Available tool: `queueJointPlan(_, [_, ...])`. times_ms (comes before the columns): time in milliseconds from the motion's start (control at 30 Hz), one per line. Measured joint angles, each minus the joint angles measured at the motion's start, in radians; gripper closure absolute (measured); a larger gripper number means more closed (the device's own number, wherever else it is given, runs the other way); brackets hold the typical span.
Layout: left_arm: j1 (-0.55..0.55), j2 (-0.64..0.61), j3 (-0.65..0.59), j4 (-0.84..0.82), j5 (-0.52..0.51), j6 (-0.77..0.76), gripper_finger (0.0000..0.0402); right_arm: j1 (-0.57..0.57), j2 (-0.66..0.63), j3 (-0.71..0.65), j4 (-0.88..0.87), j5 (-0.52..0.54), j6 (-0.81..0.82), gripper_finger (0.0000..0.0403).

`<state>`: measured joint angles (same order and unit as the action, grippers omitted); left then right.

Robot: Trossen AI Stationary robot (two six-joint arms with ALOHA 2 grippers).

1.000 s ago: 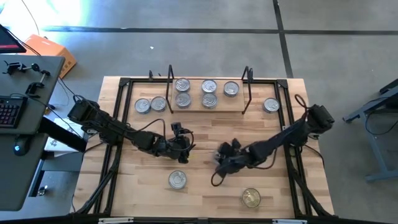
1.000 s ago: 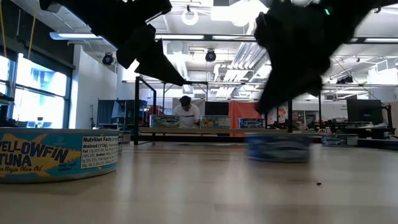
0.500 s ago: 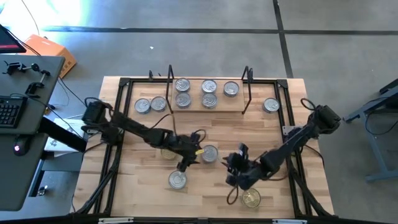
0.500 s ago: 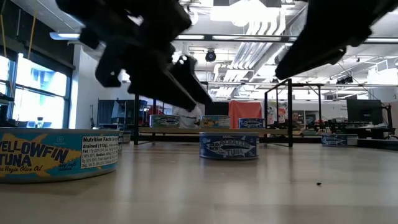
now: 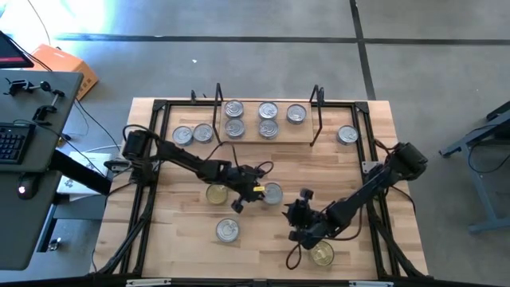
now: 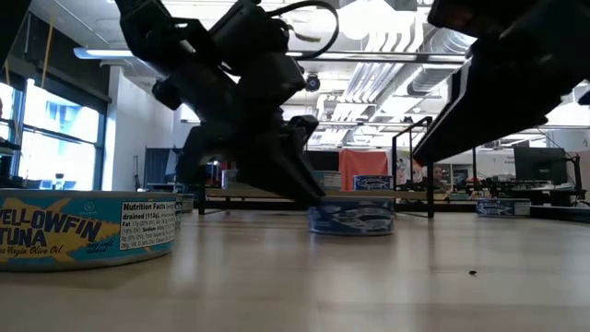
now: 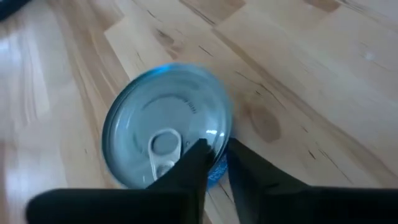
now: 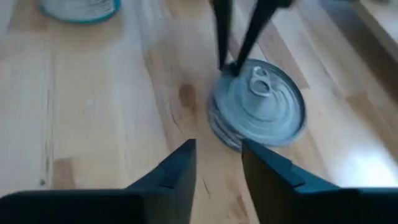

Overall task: Stack canned seafood by type on shelf
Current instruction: Put the blue tuna can on the shelf

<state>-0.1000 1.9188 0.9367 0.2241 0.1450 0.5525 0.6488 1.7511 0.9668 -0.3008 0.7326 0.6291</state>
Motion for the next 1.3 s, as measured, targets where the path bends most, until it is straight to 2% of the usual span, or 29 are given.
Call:
queueJointPlan(133, [-0.007,0.004,-0.003,0.031,0.000,0.001,0.0393,-0.013,0.026,0.001,0.037,-0.001,-0.234,0.0233])
queueJointPlan(267, [-0.008,-0.019,-0.006,0.024,-0.001,-0.011,0.0398,-0.035,0.079,0.001,0.018,0.000,-0.390,0.0199])
queueJointPlan(333, [-0.008,-0.029,-0.008,0.017,-0.001,-0.041,0.0400,-0.054,0.104,0.001,-0.003,-0.004,-0.367,0.0193])
queueJointPlan(533, [-0.011,-0.086,-0.008,0.016,-0.003,-0.097,0.0401,-0.064,0.119,0.001,-0.092,0.000,-0.157,0.0192])
queueJointPlan(733, [-0.013,-0.137,-0.007,0.028,-0.001,-0.137,0.0401,0.018,0.115,0.001,-0.107,0.207,-0.085,0.0192])
queueJointPlan(867, [-0.008,-0.140,-0.006,0.031,-0.001,-0.156,0.0401,0.050,0.115,0.001,-0.091,0.298,-0.084,0.0189])
queueJointPlan(1033, [-0.005,-0.140,-0.006,0.035,-0.001,-0.167,0.0401,-0.004,0.115,0.001,-0.017,0.244,-0.104,0.0157])
queueJointPlan(1200, [-0.005,-0.140,-0.006,0.035,-0.001,-0.176,0.0401,-0.080,0.115,0.001,0.088,0.185,-0.267,0.0113])
queueJointPlan(1300, [-0.005,-0.140,-0.006,0.035,-0.001,-0.176,0.0401,-0.128,0.115,0.001,0.161,0.095,-0.364,0.0104])
